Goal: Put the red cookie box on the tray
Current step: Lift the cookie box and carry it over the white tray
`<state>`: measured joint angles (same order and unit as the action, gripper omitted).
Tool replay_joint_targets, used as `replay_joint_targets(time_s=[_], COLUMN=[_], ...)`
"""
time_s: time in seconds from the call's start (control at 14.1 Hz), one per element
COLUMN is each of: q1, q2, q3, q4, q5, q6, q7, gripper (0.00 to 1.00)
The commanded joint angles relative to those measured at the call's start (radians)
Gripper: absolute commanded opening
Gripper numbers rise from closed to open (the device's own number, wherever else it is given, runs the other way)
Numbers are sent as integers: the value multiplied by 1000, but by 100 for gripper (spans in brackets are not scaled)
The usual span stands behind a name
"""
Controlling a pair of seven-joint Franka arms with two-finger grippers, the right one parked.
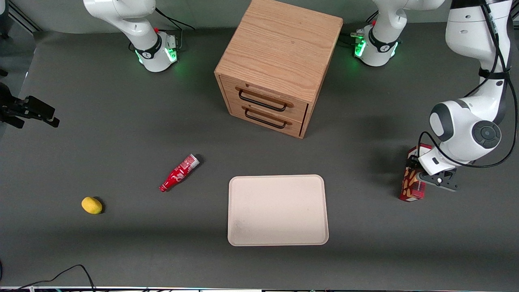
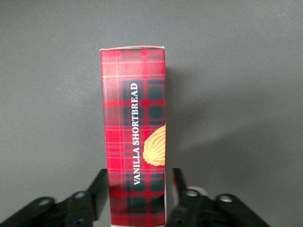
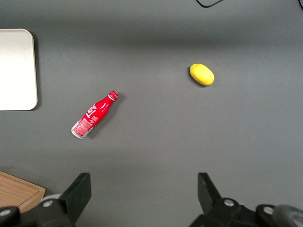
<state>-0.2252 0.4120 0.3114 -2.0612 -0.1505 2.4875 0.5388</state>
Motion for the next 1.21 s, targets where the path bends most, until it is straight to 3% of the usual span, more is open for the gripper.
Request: replay_joint_targets(time_s=[0.0,0.28,0.57,0.71,0.85,1.13], q1=[0,-6,-11,-11,-9,-14], q2=[-4,-27,-111,-136,-137,-136], q3=[2,2,3,9,11,3], q4=[-8,-4,67,189,370,639], q5=[-21,-21,-15,5,69,82], q6=[13,-15,-236,-449,-685,-1016], q7=[26,20,12,12,-9,-62], gripper=[0,0,0,0,0,0])
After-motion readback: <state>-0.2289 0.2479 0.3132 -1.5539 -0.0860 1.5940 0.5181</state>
